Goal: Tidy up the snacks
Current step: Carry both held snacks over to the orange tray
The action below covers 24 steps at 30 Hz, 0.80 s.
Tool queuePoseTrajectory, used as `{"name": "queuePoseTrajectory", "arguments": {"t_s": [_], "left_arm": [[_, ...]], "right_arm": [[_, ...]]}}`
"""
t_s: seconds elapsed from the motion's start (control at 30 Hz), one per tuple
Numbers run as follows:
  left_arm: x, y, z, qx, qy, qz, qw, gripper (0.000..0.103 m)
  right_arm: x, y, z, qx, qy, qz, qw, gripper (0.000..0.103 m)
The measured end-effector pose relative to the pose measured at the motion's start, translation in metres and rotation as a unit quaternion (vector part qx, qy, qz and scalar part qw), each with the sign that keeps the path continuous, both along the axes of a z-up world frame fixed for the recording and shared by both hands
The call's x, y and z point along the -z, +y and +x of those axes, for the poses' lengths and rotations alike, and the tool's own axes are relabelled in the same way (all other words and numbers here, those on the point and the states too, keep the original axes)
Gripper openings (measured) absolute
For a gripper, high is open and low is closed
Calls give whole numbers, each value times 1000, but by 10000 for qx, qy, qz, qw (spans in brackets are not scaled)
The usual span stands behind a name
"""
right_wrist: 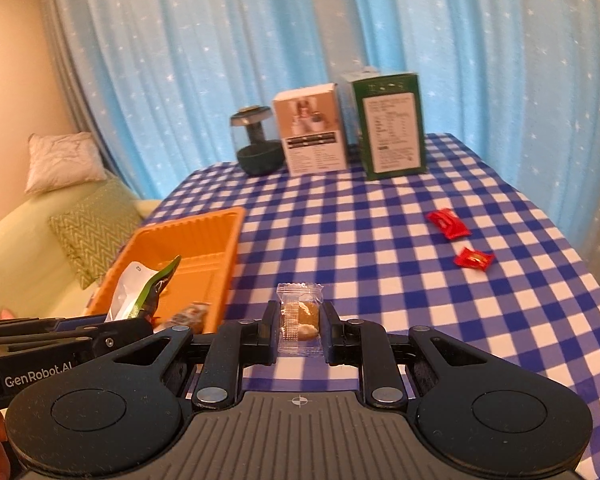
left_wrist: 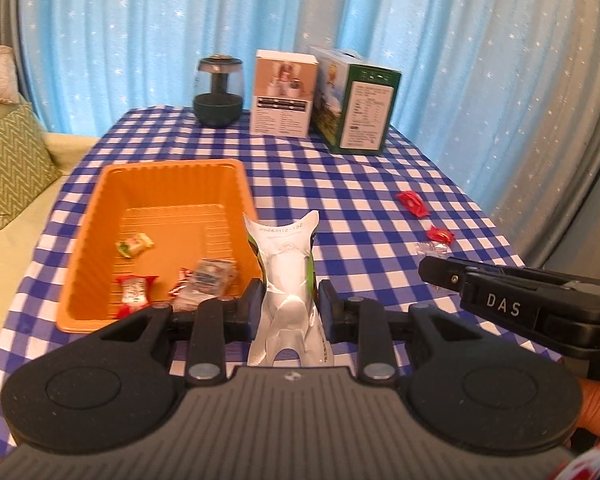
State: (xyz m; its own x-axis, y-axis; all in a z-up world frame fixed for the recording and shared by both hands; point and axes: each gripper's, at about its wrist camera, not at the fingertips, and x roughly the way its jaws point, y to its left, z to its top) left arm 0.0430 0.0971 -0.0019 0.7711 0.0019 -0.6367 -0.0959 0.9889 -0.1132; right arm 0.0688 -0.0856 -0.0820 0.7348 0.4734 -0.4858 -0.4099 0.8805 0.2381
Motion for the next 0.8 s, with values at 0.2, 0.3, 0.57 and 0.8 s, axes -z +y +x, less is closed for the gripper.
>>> {"name": "queuePoseTrajectory", "arguments": {"t_s": [0.2, 0.3, 0.57, 0.8], "left_arm": [[-4, 20, -11, -196, -24, -3, 9998, 26], [-6, 29, -15, -289, -38, -5, 9996, 26], [-5, 54, -18, -480, -12, -27, 9988, 26], [-3, 72, -7, -562, 22, -10, 9984, 26]], "right_arm": [[-3, 23, -4, -230, -51, -57, 9997, 21], [-3, 34, -5, -338, -66, -93, 9994, 21], [-3, 60, -4, -589, -87, -169, 9981, 21], [-4, 81, 7, -752, -108, -193, 9969, 21]]}}
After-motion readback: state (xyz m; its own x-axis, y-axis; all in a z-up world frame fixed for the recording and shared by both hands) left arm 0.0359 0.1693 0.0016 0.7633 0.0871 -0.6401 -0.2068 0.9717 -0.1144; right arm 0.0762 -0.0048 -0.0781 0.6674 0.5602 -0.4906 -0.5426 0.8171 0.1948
